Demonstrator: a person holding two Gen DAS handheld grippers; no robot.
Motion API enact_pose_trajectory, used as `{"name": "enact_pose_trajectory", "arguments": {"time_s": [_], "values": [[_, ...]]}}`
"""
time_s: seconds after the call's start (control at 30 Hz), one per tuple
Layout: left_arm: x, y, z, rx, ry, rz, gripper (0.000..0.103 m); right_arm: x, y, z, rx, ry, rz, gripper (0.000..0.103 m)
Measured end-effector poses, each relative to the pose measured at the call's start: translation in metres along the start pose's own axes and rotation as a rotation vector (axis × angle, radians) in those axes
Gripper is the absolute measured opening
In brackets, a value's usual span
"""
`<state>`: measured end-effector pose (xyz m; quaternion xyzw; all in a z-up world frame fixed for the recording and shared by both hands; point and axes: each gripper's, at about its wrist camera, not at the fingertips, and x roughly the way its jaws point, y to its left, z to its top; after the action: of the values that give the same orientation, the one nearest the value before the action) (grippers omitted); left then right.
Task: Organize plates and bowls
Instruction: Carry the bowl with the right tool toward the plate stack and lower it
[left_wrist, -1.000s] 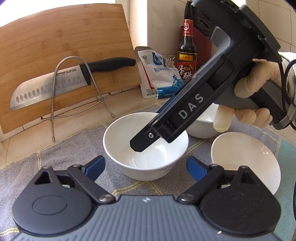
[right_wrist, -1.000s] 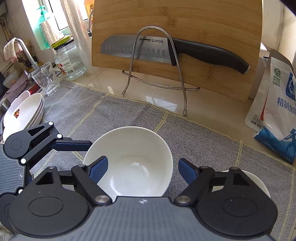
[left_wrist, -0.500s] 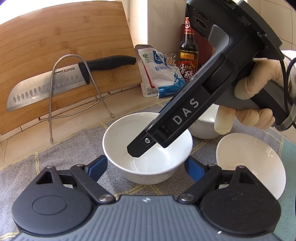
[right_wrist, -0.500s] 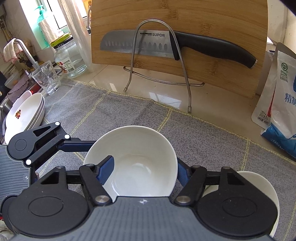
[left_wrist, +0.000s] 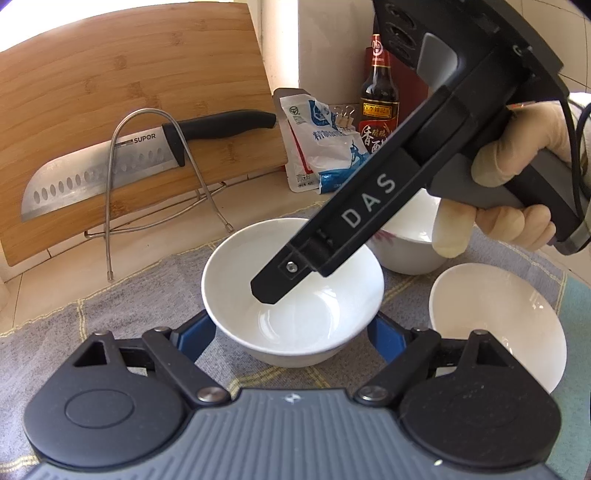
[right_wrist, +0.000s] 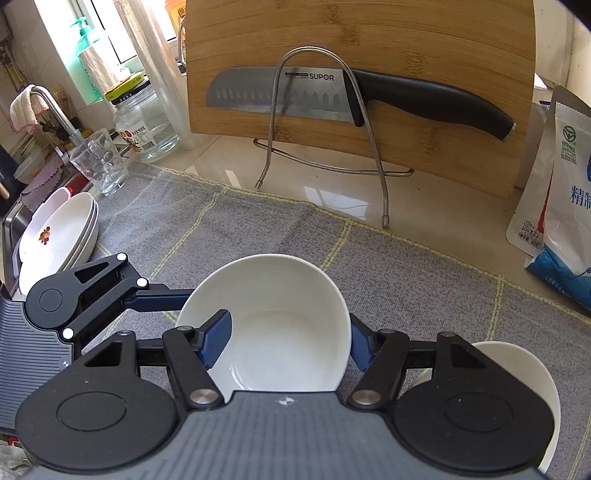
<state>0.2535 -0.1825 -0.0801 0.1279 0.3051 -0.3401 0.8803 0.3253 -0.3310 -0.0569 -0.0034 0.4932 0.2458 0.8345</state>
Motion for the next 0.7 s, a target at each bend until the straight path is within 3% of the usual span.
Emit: {"name": "enact_pose_trajectory", "arguments": {"time_s": [0.33,0.7], "values": [[-0.047,0.009,-0.008,-0.029,0.004,0.034,0.089,-0.007,0.038,0.000,-0.031,0.010,0.064,0.071],[-0.097,0.023,-0.034,-0.029,0.020,0.037,0.089,-0.012,0.099,-0.015,-0.054,0.023,0.079,0.071]]}}
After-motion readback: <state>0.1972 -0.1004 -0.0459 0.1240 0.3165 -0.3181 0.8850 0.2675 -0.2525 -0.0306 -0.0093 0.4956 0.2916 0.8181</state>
